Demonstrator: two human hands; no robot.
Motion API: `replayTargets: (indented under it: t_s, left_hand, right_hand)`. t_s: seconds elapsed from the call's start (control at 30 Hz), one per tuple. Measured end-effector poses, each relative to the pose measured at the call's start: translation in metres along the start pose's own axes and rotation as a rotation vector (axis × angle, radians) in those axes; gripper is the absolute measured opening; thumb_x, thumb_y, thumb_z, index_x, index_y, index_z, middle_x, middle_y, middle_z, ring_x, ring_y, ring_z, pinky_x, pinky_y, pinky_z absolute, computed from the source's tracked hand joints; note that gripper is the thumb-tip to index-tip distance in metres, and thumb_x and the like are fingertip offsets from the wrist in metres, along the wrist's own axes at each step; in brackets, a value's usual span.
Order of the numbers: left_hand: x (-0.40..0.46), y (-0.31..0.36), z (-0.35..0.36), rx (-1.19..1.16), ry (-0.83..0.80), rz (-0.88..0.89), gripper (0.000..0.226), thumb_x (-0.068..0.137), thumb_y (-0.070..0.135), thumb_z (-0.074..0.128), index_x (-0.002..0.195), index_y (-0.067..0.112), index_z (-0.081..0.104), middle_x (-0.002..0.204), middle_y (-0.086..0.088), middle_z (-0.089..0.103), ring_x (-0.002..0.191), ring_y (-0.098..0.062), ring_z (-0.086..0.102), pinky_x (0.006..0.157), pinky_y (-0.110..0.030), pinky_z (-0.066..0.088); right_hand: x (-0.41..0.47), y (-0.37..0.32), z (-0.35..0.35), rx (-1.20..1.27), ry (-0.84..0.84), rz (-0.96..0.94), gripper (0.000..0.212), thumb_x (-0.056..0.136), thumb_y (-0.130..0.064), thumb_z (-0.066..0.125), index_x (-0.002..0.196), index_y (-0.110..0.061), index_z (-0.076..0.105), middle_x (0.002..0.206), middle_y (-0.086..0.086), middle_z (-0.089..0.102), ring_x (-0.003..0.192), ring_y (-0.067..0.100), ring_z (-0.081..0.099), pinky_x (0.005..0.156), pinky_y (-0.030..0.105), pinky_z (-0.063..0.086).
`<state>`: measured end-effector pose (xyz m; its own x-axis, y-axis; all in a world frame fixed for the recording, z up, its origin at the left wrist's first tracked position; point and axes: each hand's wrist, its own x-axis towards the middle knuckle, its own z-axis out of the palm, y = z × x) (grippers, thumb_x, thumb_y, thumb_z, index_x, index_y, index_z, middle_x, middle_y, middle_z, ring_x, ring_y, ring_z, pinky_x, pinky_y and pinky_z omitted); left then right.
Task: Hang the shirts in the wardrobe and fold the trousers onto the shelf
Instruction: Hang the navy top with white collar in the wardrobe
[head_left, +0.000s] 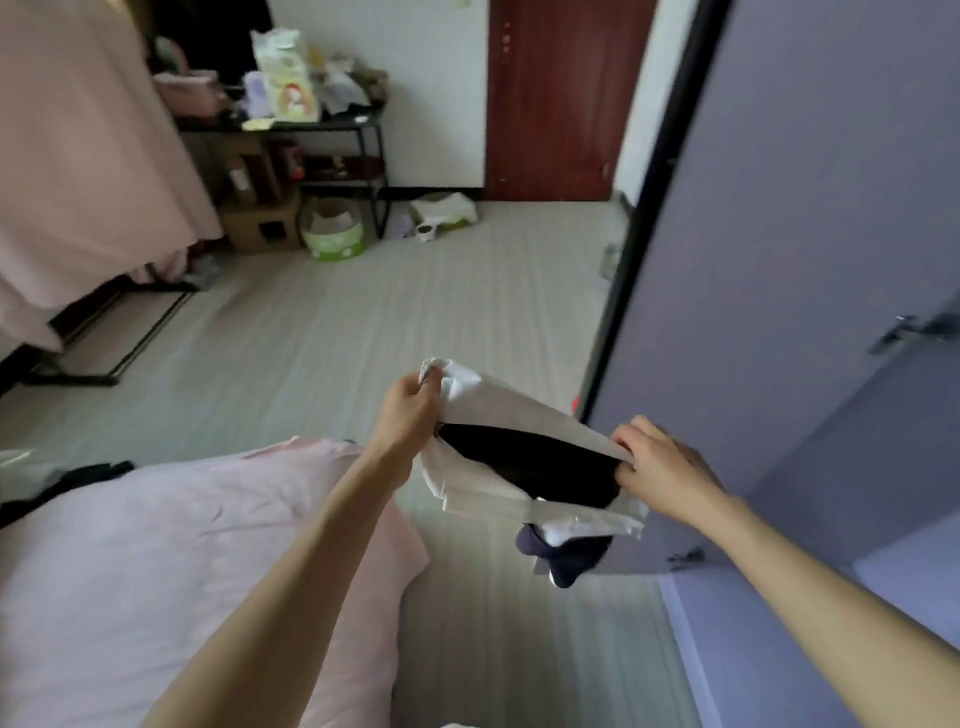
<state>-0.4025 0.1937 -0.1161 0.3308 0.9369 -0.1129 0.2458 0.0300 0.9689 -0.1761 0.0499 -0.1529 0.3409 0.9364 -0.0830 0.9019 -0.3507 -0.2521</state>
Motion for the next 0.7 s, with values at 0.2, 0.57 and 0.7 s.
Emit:
replayTargets:
  t_s: [0.2, 0.57, 0.7]
  left_hand:
    - [-0.01, 0.013, 0.069, 0.597, -0.164, 0.294, 0.061, 0.073, 0.068, 0.054, 0.114, 0.028, 0.032, 0.084, -0.007, 0.056, 0.08, -0.034, 0.058, 0.064, -0.033, 0.04]
    - [0.01, 0.021, 0.168, 1.258, -0.359, 0.684, 0.036, 0.09, 0.036, 0.046, 0.124, 0.025, 0.042, 0.117, -0.005, 0.044, 0.085, -0.035, 0.063, 0.061, -0.033, 0.037]
    - [0.014, 0.029, 0.209, 1.236, -0.55, 0.73, 0.027, 0.087, 0.032, 0.05, 0.109, 0.017, 0.051, 0.114, -0.004, 0.05, 0.1, -0.032, 0.058, 0.069, -0.035, 0.042]
  right_hand:
    - [-0.03, 0.063, -0.023, 0.143, 0.204, 0.316, 0.011, 0.091, -0.017, 0.042, 0.101, -0.015, 0.046, 0.093, 0.008, 0.06, 0.085, 0.032, 0.055, 0.064, 0.033, 0.034]
    - [-0.077, 0.118, -0.089, 0.128, 0.636, 0.417, 0.019, 0.083, -0.015, 0.06, 0.075, -0.015, 0.043, 0.068, -0.003, 0.045, 0.064, 0.025, 0.043, 0.056, 0.03, 0.029]
    - [-0.102, 0.147, -0.09, 0.038, 0.432, 0.595, 0.024, 0.083, -0.014, 0.054, 0.072, -0.016, 0.033, 0.088, -0.003, 0.046, 0.079, 0.028, 0.049, 0.063, 0.033, 0.035]
